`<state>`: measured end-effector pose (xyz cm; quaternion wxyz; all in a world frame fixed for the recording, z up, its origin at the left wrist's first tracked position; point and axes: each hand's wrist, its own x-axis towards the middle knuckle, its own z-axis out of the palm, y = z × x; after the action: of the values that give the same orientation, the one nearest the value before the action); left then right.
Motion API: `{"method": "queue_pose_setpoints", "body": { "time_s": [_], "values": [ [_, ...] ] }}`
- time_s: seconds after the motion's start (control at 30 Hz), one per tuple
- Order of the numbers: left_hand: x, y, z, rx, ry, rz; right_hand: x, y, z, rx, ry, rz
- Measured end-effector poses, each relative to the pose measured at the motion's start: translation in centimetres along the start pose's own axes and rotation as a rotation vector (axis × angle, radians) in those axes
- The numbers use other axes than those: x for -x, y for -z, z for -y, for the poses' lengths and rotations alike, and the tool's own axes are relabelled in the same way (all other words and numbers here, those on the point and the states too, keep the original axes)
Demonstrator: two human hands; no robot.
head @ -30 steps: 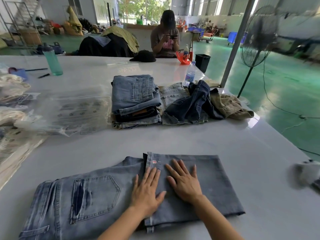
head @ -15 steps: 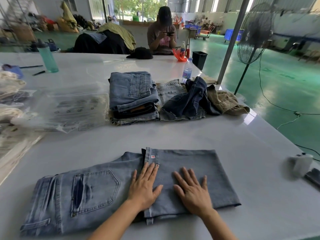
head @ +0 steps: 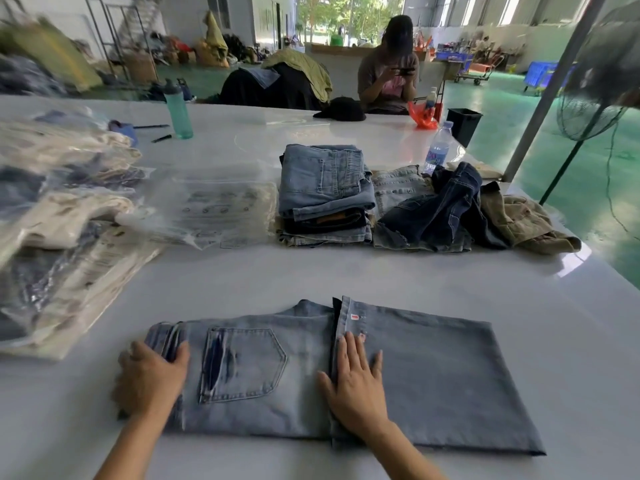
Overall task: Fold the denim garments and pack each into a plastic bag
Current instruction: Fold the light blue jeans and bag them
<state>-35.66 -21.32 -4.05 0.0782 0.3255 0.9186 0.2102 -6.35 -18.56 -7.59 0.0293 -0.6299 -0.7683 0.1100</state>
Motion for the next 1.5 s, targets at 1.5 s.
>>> {"method": "queue_pose_setpoints", "body": {
  "time_s": [1.5],
  "values": [
    [12.0, -4.9, -15.3, -0.042, -1.098, 0.347, 2.1, 10.8, -15.9, -1.483, -0.517, 0.071]
  ]
}}
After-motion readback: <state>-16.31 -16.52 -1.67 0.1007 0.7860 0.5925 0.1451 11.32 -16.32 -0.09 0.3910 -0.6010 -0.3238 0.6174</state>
